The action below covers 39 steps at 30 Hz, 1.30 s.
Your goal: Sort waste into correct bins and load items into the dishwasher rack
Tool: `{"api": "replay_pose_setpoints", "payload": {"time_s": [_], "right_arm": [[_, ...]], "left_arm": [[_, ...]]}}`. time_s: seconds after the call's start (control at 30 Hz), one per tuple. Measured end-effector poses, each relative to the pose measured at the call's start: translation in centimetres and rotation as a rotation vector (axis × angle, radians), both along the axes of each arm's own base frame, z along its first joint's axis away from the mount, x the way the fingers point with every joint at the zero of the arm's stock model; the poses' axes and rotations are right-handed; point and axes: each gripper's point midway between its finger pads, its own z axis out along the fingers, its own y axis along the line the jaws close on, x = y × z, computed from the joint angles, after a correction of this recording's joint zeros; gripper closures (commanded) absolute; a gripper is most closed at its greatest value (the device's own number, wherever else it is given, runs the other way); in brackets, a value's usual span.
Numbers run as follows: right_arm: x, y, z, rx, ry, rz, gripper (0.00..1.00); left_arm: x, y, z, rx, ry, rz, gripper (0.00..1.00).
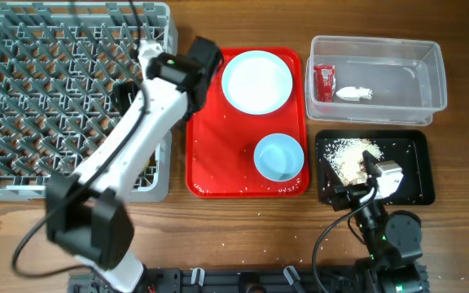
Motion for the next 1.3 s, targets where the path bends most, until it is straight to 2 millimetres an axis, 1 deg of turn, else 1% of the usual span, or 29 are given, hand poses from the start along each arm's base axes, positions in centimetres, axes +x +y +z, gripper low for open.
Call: {"api": "replay_pose_setpoints", "payload": {"time_s": [0.03,0.07,0.1,0.17,0.2,0.23,0.27,0.3,0.33,0.4,0.5,0.57,0.63,0.7,0.73,0.8,0.9,0.97,1.03,1.07,1.1,1.13,1.17,1.23,1.27,1.3], "right_arm": [[0.0,0.0,0.0,0.0,0.0,0.0,0.0],[0.0,0.0,0.0,0.0,0.0,0.0,0.0],[0.0,0.0,0.0,0.0,0.0,0.0,0.0],[0.0,0.0,0.0,0.0,0.0,0.0,0.0],[0.0,0.0,0.0,0.0,0.0,0.0,0.0],[0.0,0.0,0.0,0.0,0.0,0.0,0.0],[0.0,0.0,0.0,0.0,0.0,0.0,0.0],[0.0,0.0,0.0,0.0,0.0,0.0,0.0],[0.0,0.0,0.0,0.0,0.0,0.0,0.0],[0.0,0.0,0.0,0.0,0.0,0.0,0.0],[0.0,0.0,0.0,0.0,0.0,0.0,0.0],[0.0,0.0,0.0,0.0,0.0,0.0,0.0],[0.0,0.0,0.0,0.0,0.0,0.0,0.0],[0.0,0.0,0.0,0.0,0.0,0.0,0.0],[0.0,0.0,0.0,0.0,0.0,0.0,0.0],[0.0,0.0,0.0,0.0,0.0,0.0,0.0],[0.0,0.0,0.0,0.0,0.0,0.0,0.0],[0.0,0.0,0.0,0.0,0.0,0.0,0.0],[0.0,0.0,0.0,0.0,0.0,0.0,0.01],[0.0,0.0,0.0,0.0,0.0,0.0,0.0],[0.0,0.0,0.0,0.0,0.0,0.0,0.0],[0.0,0.0,0.0,0.0,0.0,0.0,0.0],[0.0,0.0,0.0,0.0,0.0,0.0,0.0],[0.0,0.0,0.0,0.0,0.0,0.0,0.0],[0.0,0.0,0.0,0.0,0.0,0.0,0.0],[0.0,0.0,0.0,0.0,0.0,0.0,0.0]], "left_arm": [[-0.2,-0.7,1.0,-0.077,-0.031,-0.011,0.19],[-0.3,-2.3,1.5,-0.184,-0.047,-0.047,0.27],[-0.2,-4.6,1.2,-0.289,-0.032,-0.11,0.39],[0.2,-10.2,0.1,-0.488,0.021,-0.274,0.41],[-0.1,-14.0,-0.6,-0.598,0.066,-0.383,0.4],[-0.9,-17.1,-1.5,-0.673,0.122,-0.469,0.39],[-1.7,-19.3,-2.5,-0.725,0.175,-0.526,0.39],[-2.4,-21.0,-3.5,-0.764,0.224,-0.572,0.41],[-3.4,-23.0,-5.0,-0.812,0.292,-0.63,0.43],[-5.3,-25.3,-8.1,-0.85,0.418,-0.693,0.53],[-6.9,-26.7,-11.4,-0.849,0.532,-0.709,0.54],[-7.1,-26.6,-13.0,-0.835,0.57,-0.692,0.6],[-7.9,-26.0,-15.7,-0.808,0.649,-0.647,0.68],[-8.9,-25.2,-17.7,-0.783,0.715,-0.607,0.82],[-9.0,-25.1,-18.0,-0.78,0.722,-0.608,0.96],[-9.1,-25.0,-18.0,-0.779,0.726,-0.602,0.96],[-9.5,-24.2,-17.9,-0.768,0.747,-0.578,0.96],[-8.9,-23.4,-17.0,-0.758,0.722,-0.56,0.96],[-8.2,-21.9,-15.0,-0.73,0.673,-0.548,0.96],[-8.0,-20.6,-13.7,-0.682,0.646,-0.532,0.96],[-8.3,-18.0,-12.3,-0.573,0.633,-0.481,0.96],[-8.8,-14.7,-10.4,-0.432,0.61,-0.403,0.96],[-8.3,-11.4,-7.6,-0.287,0.537,-0.362,0.96],[-8.5,-5.2,-2.2,0.0,0.429,-0.252,0.96],[-7.9,-1.9,2.0,0.138,0.279,-0.193,0.96],[-7.3,-0.2,4.6,0.199,0.165,-0.149,0.96]]}}
